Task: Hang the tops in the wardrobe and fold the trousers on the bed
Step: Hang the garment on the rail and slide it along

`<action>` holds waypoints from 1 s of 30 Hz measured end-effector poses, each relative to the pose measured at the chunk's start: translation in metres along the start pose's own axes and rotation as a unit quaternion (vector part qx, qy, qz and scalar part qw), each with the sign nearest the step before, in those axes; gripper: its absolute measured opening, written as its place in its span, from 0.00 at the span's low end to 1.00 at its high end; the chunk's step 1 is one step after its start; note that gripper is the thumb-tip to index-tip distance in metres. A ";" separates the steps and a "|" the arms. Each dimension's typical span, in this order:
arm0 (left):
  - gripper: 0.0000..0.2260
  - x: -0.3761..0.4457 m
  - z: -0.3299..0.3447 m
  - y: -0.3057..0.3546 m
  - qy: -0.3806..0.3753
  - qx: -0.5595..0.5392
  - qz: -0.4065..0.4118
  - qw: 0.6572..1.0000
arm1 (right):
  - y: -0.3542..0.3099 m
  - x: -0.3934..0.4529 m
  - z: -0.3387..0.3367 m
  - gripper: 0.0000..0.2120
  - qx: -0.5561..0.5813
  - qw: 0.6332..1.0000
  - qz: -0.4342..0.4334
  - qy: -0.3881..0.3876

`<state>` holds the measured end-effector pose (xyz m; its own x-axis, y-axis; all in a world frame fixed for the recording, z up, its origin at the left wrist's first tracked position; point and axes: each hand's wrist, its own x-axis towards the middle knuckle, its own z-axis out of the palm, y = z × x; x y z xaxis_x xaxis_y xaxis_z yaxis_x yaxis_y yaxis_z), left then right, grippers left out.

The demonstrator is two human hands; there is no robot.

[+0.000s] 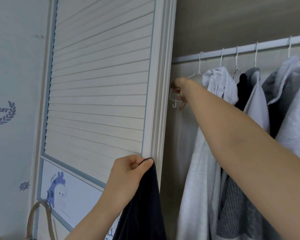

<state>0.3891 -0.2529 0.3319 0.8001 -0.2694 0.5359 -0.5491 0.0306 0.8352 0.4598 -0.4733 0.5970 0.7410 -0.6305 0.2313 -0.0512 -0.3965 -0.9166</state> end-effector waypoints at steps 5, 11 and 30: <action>0.16 0.002 0.001 0.001 0.013 0.015 -0.002 1.000 | -0.004 -0.003 -0.002 0.15 0.125 0.988 -0.065 0.065; 0.14 -0.001 0.008 0.004 0.046 0.035 -0.005 0.998 | -0.002 -0.034 -0.011 0.13 0.108 0.974 -0.172 0.101; 0.14 -0.058 0.037 0.027 0.010 0.207 -0.056 0.977 | 0.270 -0.334 -0.143 0.14 0.273 0.923 -0.266 0.056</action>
<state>0.3193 -0.2722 0.3187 0.8633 -0.2294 0.4495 -0.5046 -0.3906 0.7699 0.1027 -0.4648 0.3186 0.4885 -0.5206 0.7003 0.6677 -0.2937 -0.6841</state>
